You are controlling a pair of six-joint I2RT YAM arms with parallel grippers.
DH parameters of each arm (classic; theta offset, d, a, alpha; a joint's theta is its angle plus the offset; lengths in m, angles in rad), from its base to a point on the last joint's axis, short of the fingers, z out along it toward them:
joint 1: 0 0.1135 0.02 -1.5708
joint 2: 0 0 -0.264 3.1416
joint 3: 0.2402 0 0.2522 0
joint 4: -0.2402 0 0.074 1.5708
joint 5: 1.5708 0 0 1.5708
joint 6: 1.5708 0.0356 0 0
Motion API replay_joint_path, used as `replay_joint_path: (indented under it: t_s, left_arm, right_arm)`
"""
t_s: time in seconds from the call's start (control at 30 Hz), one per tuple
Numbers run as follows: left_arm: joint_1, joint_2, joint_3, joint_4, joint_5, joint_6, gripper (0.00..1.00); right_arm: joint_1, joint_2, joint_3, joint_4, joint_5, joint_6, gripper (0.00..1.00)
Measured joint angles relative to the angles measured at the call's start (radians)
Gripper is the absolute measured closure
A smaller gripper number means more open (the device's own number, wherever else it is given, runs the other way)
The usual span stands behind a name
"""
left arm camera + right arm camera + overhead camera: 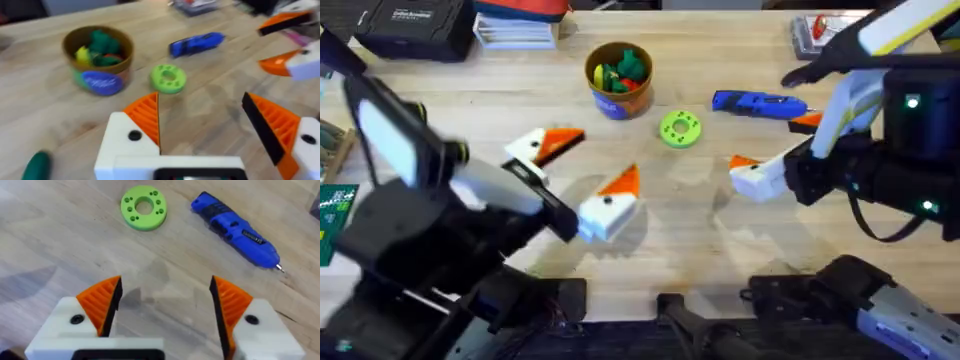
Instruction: Pick up the gripper from the table and insert it into the empty holder that is missing its gripper. Then pick up a screw, insert it into the mounting hole, and use the screwdriver to tighten it. Finally, clean up the table by picking up the vegetable and placing it into the bucket.
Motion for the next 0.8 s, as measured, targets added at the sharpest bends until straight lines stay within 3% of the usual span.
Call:
replay_joint_path:
  t_s: [0.23, 0.33, 0.5, 0.8]
  left_arm:
    - [0.000, 0.336, 0.240, -0.253, -0.268, -0.003, 0.015]
    - [0.001, 0.463, 0.332, -0.313, -0.336, -0.015, 0.015]
    - [0.010, 0.608, 0.415, -0.287, -0.384, -0.058, 0.015]
    - [0.028, 0.744, 0.419, -0.283, -0.469, -0.079, 0.015]
  right_arm:
    - [0.000, 0.000, 0.000, 0.015, 0.000, 0.003, 0.008]
    - [0.000, 0.000, 0.000, 0.015, 0.001, 0.003, 0.009]
    - [0.000, 0.000, 0.000, 0.015, 0.028, 0.003, 0.009]
    - [0.000, 0.000, 0.000, 0.016, 0.126, 0.003, 0.008]
